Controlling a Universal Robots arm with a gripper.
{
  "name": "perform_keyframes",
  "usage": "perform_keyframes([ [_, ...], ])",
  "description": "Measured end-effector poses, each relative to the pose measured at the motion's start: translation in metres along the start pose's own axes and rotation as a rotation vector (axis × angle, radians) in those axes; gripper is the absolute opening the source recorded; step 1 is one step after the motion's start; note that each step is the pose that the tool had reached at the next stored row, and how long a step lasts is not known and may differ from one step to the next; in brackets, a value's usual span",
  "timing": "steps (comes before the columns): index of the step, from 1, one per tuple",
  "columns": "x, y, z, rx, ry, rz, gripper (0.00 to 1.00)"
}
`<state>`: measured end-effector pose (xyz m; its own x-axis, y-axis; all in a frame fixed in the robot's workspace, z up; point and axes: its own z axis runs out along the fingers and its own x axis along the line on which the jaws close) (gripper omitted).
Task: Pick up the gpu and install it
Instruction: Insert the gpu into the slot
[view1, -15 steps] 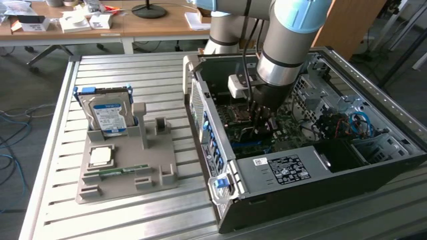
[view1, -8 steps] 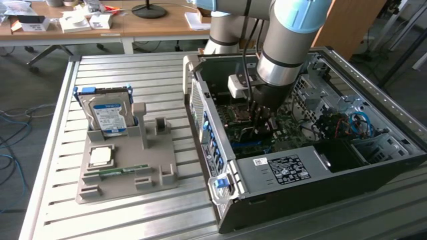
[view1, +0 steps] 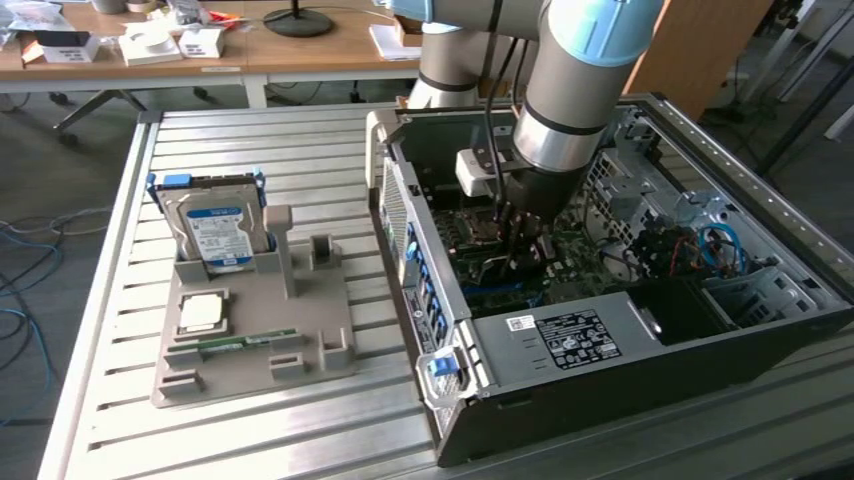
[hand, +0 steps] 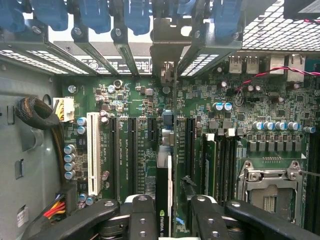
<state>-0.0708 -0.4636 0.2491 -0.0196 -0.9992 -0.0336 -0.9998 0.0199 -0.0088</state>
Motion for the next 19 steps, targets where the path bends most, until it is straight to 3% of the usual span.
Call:
perform_keyframes([
  [7,0.000,-0.0001,-0.0119,0.0000,0.0000,0.000,0.33],
  [19,-0.002,-0.0015,-0.0594,0.0001,-0.0001,0.000,0.33],
])
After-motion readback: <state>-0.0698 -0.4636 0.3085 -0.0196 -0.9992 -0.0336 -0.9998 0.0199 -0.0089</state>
